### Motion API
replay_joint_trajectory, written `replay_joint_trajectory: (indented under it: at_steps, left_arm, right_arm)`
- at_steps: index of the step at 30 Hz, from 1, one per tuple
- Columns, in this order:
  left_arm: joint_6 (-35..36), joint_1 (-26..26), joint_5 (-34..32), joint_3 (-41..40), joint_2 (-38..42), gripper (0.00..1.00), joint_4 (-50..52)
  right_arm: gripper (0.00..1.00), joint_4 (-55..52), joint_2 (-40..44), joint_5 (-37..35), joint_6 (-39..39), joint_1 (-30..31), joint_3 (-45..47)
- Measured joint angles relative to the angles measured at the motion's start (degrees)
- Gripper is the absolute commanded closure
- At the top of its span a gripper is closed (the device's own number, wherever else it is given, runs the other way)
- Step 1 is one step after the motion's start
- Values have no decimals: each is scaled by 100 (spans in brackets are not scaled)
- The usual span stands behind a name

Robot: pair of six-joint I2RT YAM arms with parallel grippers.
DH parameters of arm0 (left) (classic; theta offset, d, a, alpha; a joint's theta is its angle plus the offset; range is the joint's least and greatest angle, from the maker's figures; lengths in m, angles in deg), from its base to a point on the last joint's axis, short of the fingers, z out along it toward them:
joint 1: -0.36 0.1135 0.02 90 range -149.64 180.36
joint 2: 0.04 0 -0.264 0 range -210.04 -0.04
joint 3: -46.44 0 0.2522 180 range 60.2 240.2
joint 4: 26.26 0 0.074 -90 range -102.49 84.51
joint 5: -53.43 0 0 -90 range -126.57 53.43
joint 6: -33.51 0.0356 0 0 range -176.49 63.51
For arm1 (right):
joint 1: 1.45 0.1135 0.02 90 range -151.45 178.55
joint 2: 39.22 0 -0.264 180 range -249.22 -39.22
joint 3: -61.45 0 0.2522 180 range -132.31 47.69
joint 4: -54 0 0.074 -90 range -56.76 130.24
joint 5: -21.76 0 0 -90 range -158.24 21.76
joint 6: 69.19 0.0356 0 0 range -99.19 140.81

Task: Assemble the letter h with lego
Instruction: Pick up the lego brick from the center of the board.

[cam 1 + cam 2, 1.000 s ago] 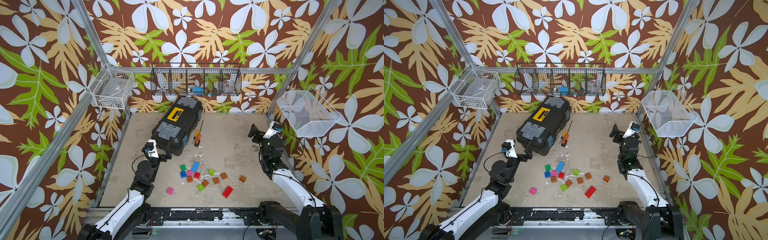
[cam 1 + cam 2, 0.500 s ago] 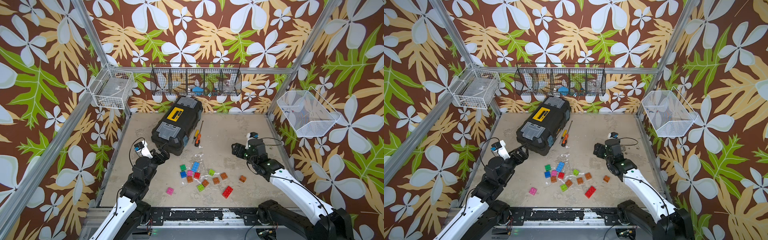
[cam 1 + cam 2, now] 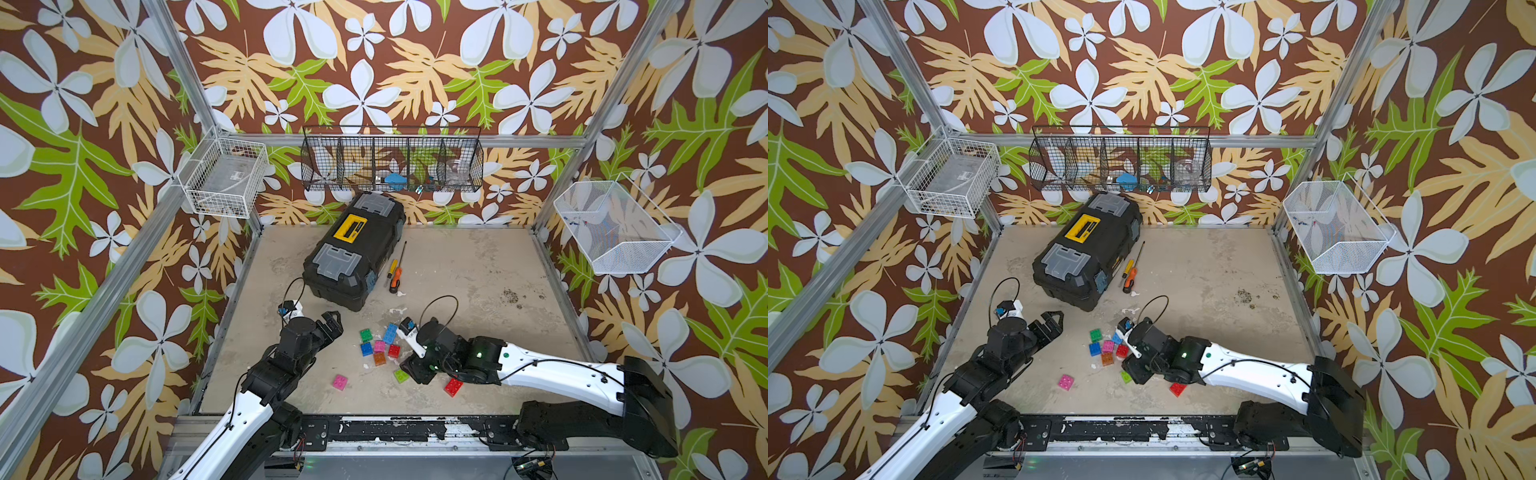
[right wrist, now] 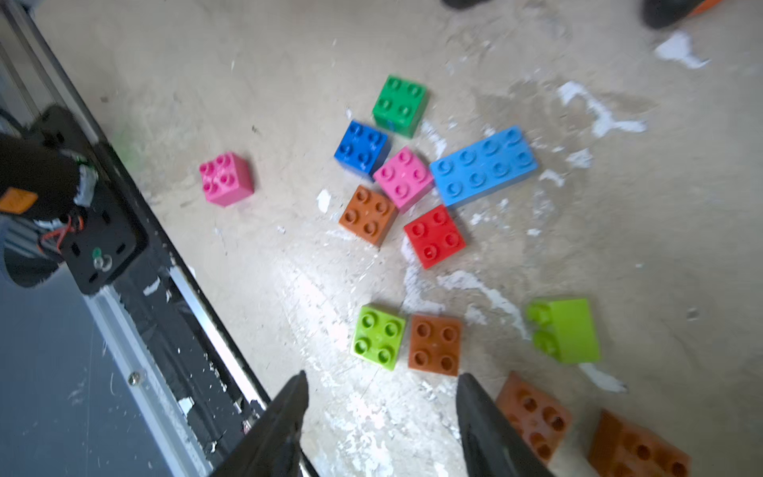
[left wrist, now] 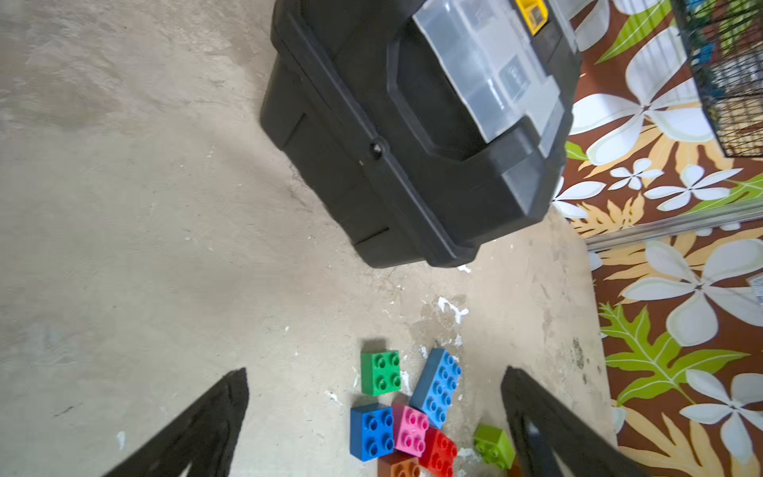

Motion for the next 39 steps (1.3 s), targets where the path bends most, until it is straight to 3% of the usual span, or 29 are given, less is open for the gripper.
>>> replay_joint_trajectory:
  at_steps: [5,24,31,39]
  left_arm:
    - [258,-2,-44,-175,42,0,-31]
    - [428,-4,-15,-411,87,0,-374]
    - [442,-4,-37,-391,98,0,-365]
    - [437,-7,-37,-424,122,0,-372]
  right_arm:
    - [50,-160,-437,162,205,358,-76]
    - [61,-153,-1803,-131,638,374,-562]
    - [57,-219,-2173,-356,800,374,-879]
    - [46,-380,-2092,-640,887,374,-1091]
